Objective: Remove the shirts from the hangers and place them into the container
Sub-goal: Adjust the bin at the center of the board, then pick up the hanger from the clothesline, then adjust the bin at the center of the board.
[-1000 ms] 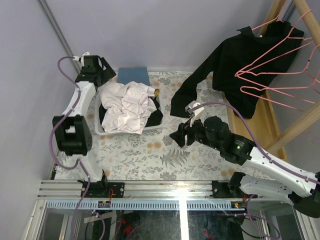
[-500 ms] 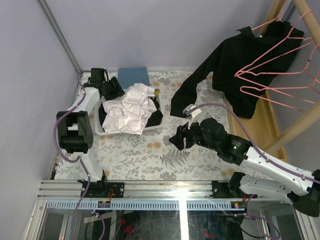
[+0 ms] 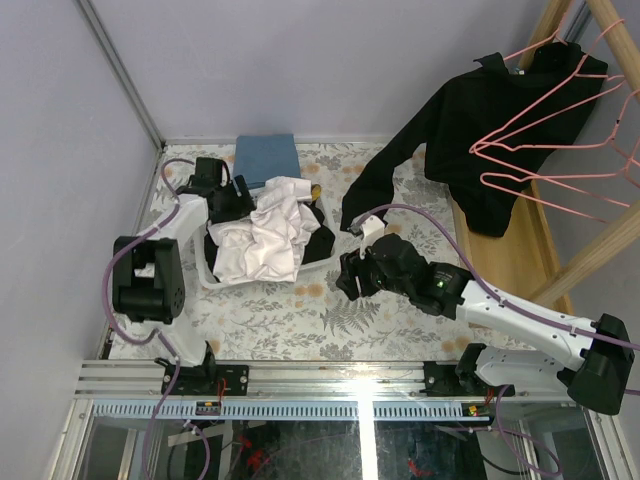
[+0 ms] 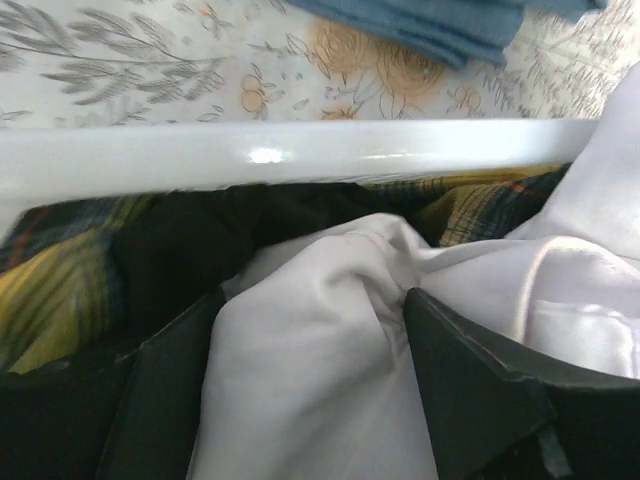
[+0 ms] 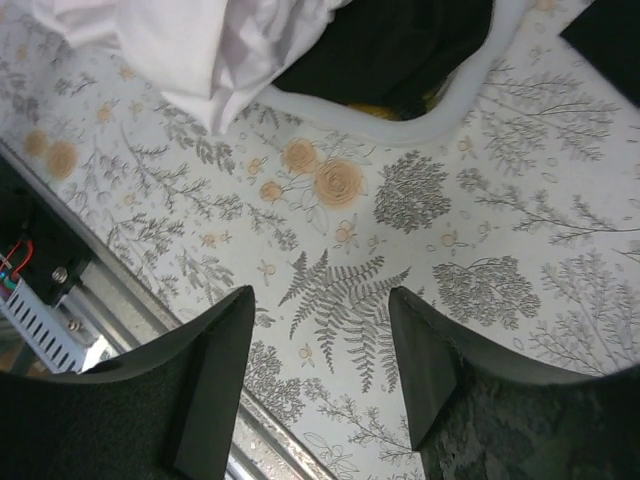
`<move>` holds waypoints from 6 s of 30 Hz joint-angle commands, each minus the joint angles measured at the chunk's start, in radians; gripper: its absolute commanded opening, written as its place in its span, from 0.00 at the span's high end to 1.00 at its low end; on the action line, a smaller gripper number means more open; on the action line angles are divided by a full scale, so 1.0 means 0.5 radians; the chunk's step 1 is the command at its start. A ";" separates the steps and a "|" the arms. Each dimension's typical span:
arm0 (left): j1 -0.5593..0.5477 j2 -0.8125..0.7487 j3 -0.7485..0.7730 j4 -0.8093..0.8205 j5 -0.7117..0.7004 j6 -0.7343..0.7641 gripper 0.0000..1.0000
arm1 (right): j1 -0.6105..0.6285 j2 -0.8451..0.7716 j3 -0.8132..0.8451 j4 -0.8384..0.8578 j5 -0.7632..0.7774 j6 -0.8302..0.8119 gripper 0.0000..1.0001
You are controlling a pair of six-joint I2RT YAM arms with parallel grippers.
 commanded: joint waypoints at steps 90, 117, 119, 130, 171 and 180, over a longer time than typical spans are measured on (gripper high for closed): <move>0.004 -2.090 -1.052 -0.096 0.102 -0.087 0.00 | -1.442 2.009 3.120 0.665 2.063 -0.822 1.00; 0.004 -2.095 -1.049 -0.097 0.109 -0.087 0.00 | -1.147 1.802 2.791 1.554 2.050 -1.713 1.00; 0.005 -2.110 -1.049 -0.097 0.102 -0.087 0.00 | -1.081 1.734 2.698 1.513 2.011 -1.722 1.00; 0.003 -2.176 -1.046 -0.109 0.058 -0.093 0.00 | -0.807 1.338 2.352 0.920 1.771 -1.310 1.00; -0.057 -2.324 -1.057 0.178 1.490 -0.323 0.00 | -0.770 -0.646 0.502 -0.064 -0.487 -0.005 1.00; -1.027 -1.959 -1.044 0.206 0.572 -0.398 0.00 | -0.769 -0.866 0.641 -0.231 -0.292 -0.096 1.00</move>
